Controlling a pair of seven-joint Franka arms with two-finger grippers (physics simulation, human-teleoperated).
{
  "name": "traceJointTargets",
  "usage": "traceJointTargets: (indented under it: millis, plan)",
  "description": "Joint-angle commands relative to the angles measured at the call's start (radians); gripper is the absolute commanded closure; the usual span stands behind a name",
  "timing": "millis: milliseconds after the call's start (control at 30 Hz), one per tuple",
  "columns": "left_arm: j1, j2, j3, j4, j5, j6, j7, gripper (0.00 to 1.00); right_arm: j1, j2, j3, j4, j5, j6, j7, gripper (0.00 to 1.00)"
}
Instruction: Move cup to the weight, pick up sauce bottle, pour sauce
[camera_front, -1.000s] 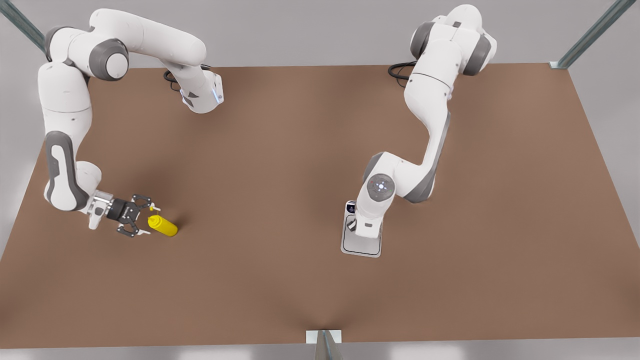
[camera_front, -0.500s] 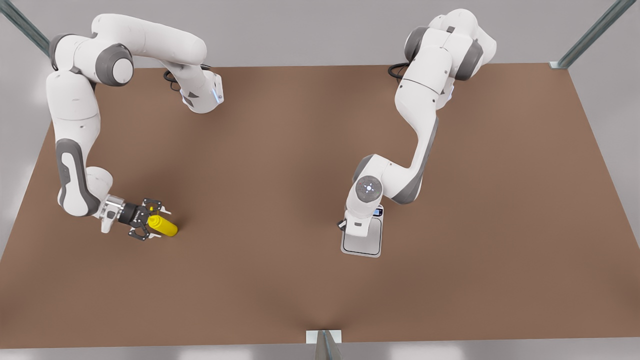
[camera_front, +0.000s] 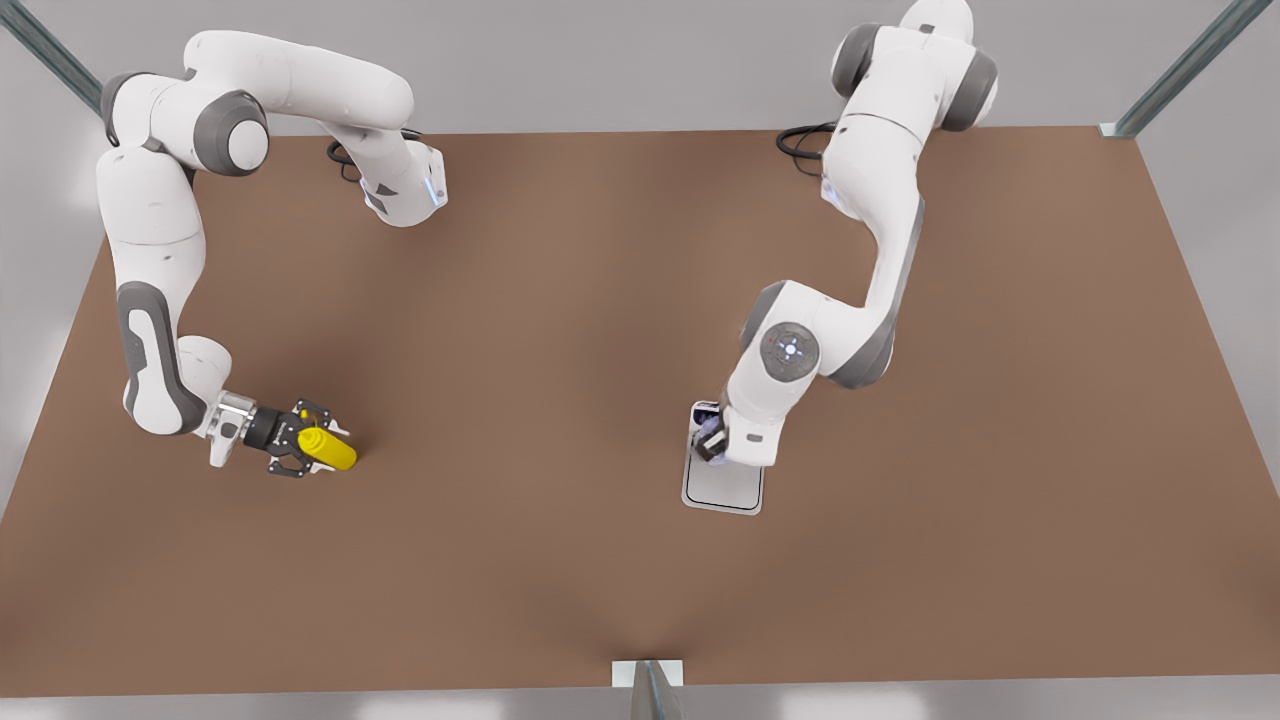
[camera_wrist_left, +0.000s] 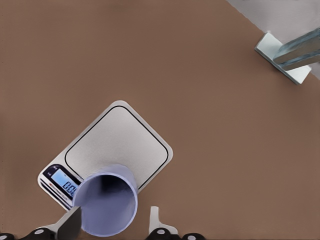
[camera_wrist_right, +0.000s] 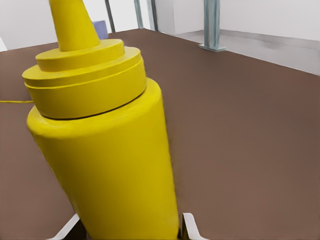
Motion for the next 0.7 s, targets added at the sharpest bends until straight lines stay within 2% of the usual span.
traceJointTargets:
  millis: [0, 33, 67, 100, 200, 267, 367, 400, 467, 500, 567, 633, 667]
  plan:
    - [0.013, -0.015, 0.012, 0.000, -0.096, -0.031, 0.036, 0.24, 0.000, -0.002, 0.000, 0.000, 0.000, 0.000, 0.000, 0.31]
    - [0.029, -0.041, 0.090, 0.000, -0.103, -0.108, 0.144, 0.21, 0.000, 0.000, 0.002, 0.000, 0.000, 0.000, 0.000, 0.31]
    - [0.026, -0.047, 0.182, -0.002, -0.100, -0.138, 0.175, 0.00, 0.000, 0.000, 0.002, 0.002, 0.002, -0.002, 0.000, 0.31]
    - [0.030, -0.058, 0.271, -0.003, -0.106, -0.167, 0.227, 0.00, 0.002, 0.000, 0.002, 0.002, 0.003, -0.002, 0.000, 0.31]
    - [0.046, -0.060, 0.458, -0.009, -0.181, -0.249, 0.762, 0.00, 0.008, 0.005, 0.002, 0.011, 0.022, 0.000, 0.000, 0.31]
    - [0.046, -0.064, 0.474, -0.002, -0.206, -0.273, 0.882, 0.00, 0.011, 0.008, 0.002, 0.014, 0.023, 0.000, 0.000, 0.31]
    - [0.036, -0.135, 0.480, 0.017, -0.024, -0.393, 0.888, 0.00, 0.012, 0.014, 0.002, 0.018, 0.035, 0.000, 0.000, 0.31]
    - [0.050, -0.188, 0.485, 0.017, -0.005, -0.470, 0.877, 0.00, 0.012, 0.014, 0.003, 0.018, 0.037, 0.000, 0.002, 0.32]
    - [0.067, -0.204, 0.482, 0.021, -0.016, -0.490, 0.876, 0.00, 0.014, 0.014, 0.003, 0.020, 0.037, 0.000, 0.000, 0.36]
    - [0.176, -0.228, 0.348, 0.018, -0.002, -0.487, 0.870, 0.00, 0.014, 0.014, 0.003, 0.018, 0.038, 0.000, 0.002, 0.38]
    - [0.478, -0.349, -0.057, -0.018, 0.101, -0.503, 0.837, 0.00, 0.020, 0.014, 0.003, 0.020, 0.041, 0.000, 0.002, 0.43]
    - [0.480, -0.483, -0.108, -0.155, 0.194, -0.513, 0.845, 0.00, 0.021, 0.014, 0.003, 0.020, 0.043, 0.000, 0.002, 0.45]
    - [0.480, -0.433, -0.098, -0.109, 0.200, -0.545, 0.847, 0.00, 0.021, 0.014, 0.003, 0.020, 0.045, 0.000, 0.002, 0.45]
